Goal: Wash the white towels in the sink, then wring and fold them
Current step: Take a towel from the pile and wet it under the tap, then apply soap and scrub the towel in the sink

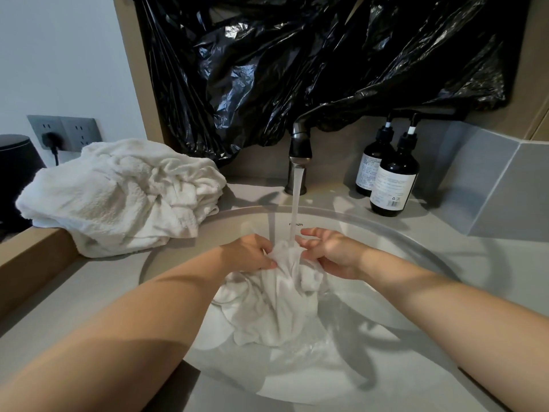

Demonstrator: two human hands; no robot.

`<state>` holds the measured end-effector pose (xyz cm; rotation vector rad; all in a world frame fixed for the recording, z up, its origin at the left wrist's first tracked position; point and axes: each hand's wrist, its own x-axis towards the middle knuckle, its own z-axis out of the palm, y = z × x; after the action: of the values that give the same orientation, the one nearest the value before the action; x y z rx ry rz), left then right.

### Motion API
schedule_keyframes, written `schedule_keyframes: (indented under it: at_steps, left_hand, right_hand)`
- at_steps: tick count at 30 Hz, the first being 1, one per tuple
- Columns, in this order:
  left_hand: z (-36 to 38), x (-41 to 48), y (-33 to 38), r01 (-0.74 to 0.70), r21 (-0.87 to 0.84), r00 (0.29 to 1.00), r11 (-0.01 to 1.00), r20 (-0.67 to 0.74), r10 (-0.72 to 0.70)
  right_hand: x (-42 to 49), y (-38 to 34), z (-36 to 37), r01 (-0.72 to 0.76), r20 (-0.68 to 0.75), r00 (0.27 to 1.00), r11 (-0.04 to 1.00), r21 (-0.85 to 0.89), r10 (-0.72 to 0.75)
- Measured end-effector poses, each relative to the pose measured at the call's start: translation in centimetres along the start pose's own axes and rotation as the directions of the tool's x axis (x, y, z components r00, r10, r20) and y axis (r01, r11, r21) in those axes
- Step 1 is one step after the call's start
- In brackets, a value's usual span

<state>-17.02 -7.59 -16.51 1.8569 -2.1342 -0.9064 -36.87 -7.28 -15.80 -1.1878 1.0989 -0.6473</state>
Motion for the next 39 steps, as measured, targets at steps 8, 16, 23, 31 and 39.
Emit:
schedule_keyframes:
  at_steps: [8, 16, 23, 31, 39]
  left_hand:
    - [-1.1, -0.3, 0.0, -0.004, -0.386, 0.996, 0.923, -0.085, -0.031]
    - [-1.2, 0.0, 0.2, -0.026, -0.373, 0.968, 0.927, -0.240, -0.070]
    - [-2.1, -0.5, -2.2, 0.081, 0.148, 0.992, 0.986, 0.088, -0.095]
    - [-1.2, -1.1, -1.6, 0.061, 0.136, 0.985, 0.989, 0.155, -0.081]
    - [-2.1, -1.1, -1.4, 0.012, 0.218, 0.979, 0.976, 0.194, -0.056]
  right_hand:
    - [-0.6, -0.6, -1.3, -0.111, -0.013, 0.994, 0.975, -0.194, 0.111]
    - [-2.3, -1.7, -2.9, -0.039, -0.152, 0.988, 0.990, -0.136, 0.018]
    - [-2.3, -3.3, -1.7, 0.201, -0.374, 0.777, 0.763, -0.614, -0.506]
    - [-4.1, -9.0, 0.8, 0.387, -0.309, 0.502, 0.529, -0.755, -0.808]
    - [-1.9, -14.4, 0.3, -0.031, -0.107, 0.608, 0.111, -0.993, -0.786]
